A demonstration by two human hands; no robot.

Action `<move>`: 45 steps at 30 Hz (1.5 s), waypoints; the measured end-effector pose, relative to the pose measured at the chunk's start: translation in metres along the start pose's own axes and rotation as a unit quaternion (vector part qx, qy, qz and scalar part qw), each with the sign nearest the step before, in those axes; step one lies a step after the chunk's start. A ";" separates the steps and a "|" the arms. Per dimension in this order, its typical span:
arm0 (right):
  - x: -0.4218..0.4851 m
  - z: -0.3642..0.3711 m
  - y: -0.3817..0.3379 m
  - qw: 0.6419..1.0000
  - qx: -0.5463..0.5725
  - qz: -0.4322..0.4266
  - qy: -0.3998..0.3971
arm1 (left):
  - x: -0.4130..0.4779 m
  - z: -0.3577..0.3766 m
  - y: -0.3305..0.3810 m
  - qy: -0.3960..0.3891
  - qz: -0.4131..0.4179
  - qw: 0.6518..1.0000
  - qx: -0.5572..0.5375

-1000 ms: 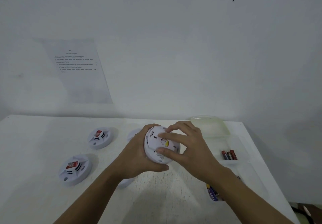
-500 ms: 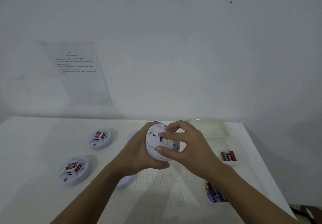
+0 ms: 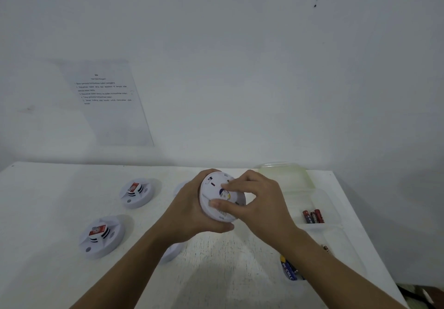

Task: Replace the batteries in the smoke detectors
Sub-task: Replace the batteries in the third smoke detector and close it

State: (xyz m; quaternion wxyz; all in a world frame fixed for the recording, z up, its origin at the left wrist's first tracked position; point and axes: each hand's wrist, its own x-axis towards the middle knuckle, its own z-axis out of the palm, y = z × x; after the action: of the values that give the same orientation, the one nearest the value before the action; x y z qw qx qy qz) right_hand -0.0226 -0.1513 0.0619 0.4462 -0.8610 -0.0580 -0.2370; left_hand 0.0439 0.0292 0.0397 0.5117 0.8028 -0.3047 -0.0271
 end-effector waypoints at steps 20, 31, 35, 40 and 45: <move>-0.002 -0.014 -0.007 0.996 0.066 -0.062 0.024 | 0.003 -0.010 0.032 0.000 0.050 0.999 0.014; 0.006 -0.014 -0.011 0.994 0.020 -0.089 -0.057 | -0.001 -0.015 0.024 -0.017 0.019 1.000 -0.009; 0.005 -0.011 -0.015 0.995 0.017 -0.053 -0.081 | -0.005 -0.015 0.022 -0.022 0.006 1.000 -0.016; 0.006 -0.010 -0.015 0.997 0.020 -0.030 -0.072 | -0.005 -0.015 0.023 -0.028 0.012 0.999 -0.010; 0.008 -0.016 -0.016 0.993 0.050 -0.024 -0.104 | -0.005 -0.016 0.026 -0.049 0.018 0.999 -0.005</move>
State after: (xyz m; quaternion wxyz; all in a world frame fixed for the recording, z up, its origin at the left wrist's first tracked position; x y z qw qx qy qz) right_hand -0.0261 -0.1555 0.0848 0.4741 -0.8561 -0.1366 -0.1540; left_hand 0.0332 0.0366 0.0679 0.5006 0.7924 -0.3434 -0.0591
